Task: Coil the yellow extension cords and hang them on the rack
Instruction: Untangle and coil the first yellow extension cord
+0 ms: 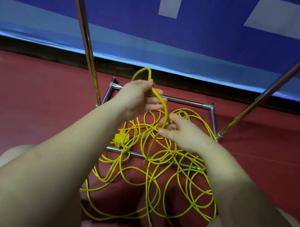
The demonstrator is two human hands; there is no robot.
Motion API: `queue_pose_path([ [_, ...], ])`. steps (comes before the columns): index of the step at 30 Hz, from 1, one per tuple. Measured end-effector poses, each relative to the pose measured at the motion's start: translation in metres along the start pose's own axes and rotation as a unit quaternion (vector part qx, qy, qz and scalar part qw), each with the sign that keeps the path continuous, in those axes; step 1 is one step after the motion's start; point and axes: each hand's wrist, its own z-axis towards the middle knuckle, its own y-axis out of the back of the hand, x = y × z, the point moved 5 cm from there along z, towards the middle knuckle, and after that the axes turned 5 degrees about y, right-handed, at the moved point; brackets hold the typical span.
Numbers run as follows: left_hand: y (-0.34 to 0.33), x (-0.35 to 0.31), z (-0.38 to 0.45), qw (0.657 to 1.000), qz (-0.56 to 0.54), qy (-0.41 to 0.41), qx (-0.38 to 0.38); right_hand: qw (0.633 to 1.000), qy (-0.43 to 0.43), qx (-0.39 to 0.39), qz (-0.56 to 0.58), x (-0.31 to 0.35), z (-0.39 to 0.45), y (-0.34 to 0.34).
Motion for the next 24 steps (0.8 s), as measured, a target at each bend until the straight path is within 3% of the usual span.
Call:
queue_pose_path([
  [5,0.003,-0.012,-0.002,0.994,-0.111,-0.004,0.02,0.998,-0.009,-0.043,0.043,0.001,0.003,0.004],
  [8,0.007,-0.004,0.003,0.998,0.05,0.0,0.038,0.973,-0.04,-0.078,0.216,0.005,0.001,0.017],
  [10,0.005,0.015,0.001,0.973,0.207,0.046,0.09,0.924,-0.056,-0.143,0.35,0.003,-0.003,0.034],
  [12,0.0,0.04,-0.007,0.923,0.331,0.105,0.167,0.856,-0.072,-0.192,0.475,-0.002,-0.006,0.049],
  [15,-0.006,0.067,-0.02,0.865,0.421,0.149,0.227,0.768,-0.065,-0.222,0.597,-0.005,-0.009,0.064],
  [18,-0.005,0.077,-0.022,0.836,0.475,0.12,0.247,0.724,-0.052,-0.255,0.639,-0.009,-0.01,0.072],
  [20,-0.004,0.075,-0.017,0.842,0.476,0.091,0.236,0.707,-0.043,-0.271,0.652,-0.013,-0.011,0.077],
  [22,-0.005,0.063,-0.013,0.871,0.443,0.069,0.203,0.735,-0.041,-0.257,0.626,-0.014,-0.01,0.077],
  [24,-0.007,0.047,-0.01,0.906,0.391,0.044,0.157,0.847,-0.063,-0.207,0.486,-0.011,-0.008,0.07],
])
